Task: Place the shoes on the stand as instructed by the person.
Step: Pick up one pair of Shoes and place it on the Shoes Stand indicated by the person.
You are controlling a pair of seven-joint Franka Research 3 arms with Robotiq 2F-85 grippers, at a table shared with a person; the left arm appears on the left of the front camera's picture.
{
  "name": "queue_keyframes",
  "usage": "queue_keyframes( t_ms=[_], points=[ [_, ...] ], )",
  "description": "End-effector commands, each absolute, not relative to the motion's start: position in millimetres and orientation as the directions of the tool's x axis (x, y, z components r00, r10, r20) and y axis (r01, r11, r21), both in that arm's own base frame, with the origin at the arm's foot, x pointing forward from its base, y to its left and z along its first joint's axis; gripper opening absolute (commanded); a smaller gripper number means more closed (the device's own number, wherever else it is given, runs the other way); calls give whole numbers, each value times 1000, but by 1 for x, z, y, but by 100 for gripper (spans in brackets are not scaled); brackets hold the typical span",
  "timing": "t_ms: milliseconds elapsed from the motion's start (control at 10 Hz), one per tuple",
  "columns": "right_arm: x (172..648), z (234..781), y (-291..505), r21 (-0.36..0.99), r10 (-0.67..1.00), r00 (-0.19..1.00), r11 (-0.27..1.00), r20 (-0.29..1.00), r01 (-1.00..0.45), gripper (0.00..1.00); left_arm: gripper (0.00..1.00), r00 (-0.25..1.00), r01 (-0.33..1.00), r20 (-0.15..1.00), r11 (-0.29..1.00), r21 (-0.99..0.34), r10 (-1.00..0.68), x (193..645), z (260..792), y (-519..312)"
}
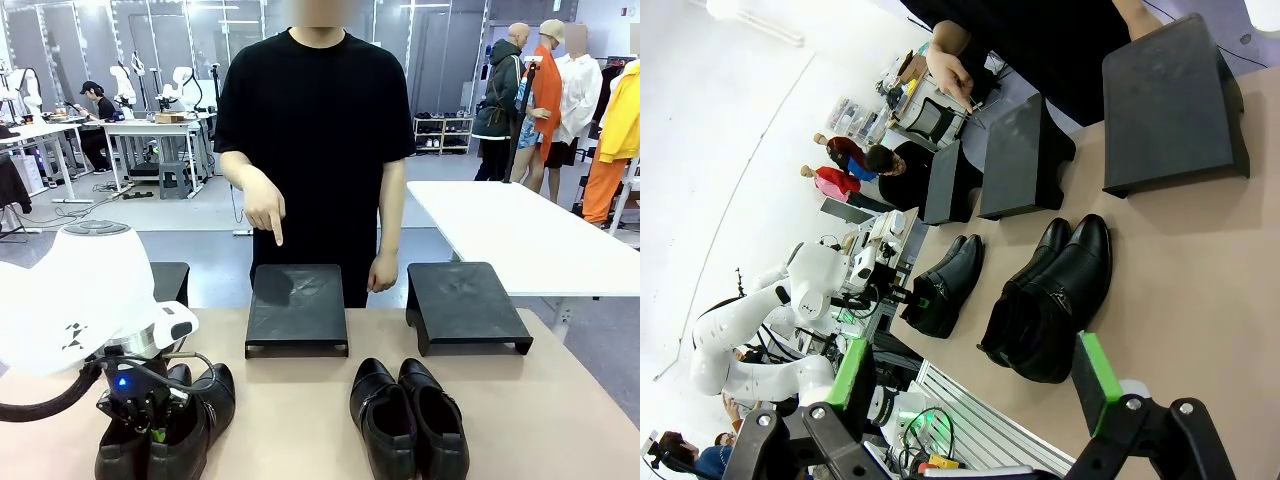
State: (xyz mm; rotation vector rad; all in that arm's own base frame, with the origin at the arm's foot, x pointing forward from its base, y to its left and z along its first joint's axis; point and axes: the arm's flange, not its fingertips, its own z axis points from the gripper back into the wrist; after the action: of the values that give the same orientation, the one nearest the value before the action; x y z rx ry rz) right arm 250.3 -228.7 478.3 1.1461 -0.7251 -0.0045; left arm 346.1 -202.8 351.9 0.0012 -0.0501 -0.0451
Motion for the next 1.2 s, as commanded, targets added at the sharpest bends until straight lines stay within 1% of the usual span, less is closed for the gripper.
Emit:
queue_keyframes(
  t_ms=[0,100,200,400,600,800,900,1000,1100],
  points=[
    [251,480,-230,821,-359,764,432,536,-373,100,0,997,38,66,999,-17,-37,351,353,-207],
    [251,480,-230,821,-359,764,432,536,-373,100,0,993,38,109,999,1,-38,351,369,-207],
    [251,480,-230,821,-359,764,432,536,-373,100,0,989,16,144,999,-32,-11,351,396,-205],
    [251,480,-230,821,-359,764,432,536,-373,100,0,983,33,181,999,-38,-26,346,437,-202],
    [251,480,-230,821,-359,764,432,536,-373,100,0,981,48,188,997,-54,-37,343,465,-200],
    [251,480,-230,821,-359,764,432,536,-373,100,0,978,47,204,997,-54,-35,342,473,-201],
    [251,480,-230,821,-359,764,432,536,-373,100,0,973,81,217,997,-17,-75,338,474,-200],
    [251,480,-230,821,-359,764,432,536,-373,100,0,978,37,207,999,-40,-28,341,468,-202],
    [251,480,-230,821,-359,764,432,536,-373,100,0,978,37,207,999,-40,-28,341,468,-202]
  ],
)
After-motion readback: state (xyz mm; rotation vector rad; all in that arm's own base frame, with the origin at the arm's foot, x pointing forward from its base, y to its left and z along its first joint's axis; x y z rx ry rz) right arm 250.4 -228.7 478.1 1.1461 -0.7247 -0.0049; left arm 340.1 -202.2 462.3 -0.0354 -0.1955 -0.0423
